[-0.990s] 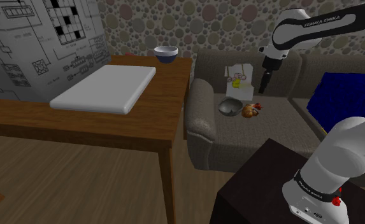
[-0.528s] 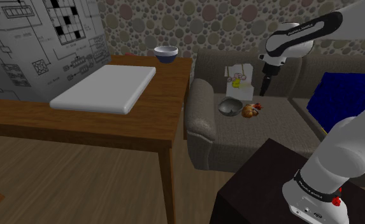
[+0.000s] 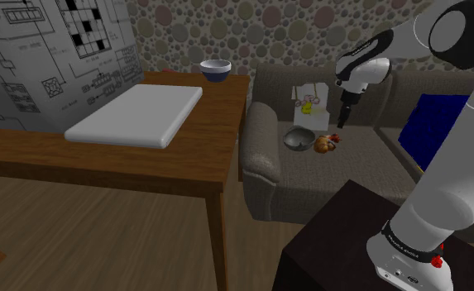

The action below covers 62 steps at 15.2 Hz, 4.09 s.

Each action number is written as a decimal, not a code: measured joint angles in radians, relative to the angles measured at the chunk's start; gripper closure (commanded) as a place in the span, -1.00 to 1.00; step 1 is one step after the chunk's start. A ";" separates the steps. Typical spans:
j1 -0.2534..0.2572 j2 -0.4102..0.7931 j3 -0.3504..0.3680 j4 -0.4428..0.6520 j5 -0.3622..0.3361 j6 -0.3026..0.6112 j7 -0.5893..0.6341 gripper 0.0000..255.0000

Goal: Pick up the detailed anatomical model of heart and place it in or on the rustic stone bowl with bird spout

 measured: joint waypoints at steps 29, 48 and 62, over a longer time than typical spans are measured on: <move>-0.250 0.538 0.117 0.364 0.325 0.009 -0.345 1.00; -0.219 0.437 0.072 0.377 0.258 -0.091 -0.299 1.00; -0.193 0.338 0.032 0.436 0.185 -0.230 -0.244 1.00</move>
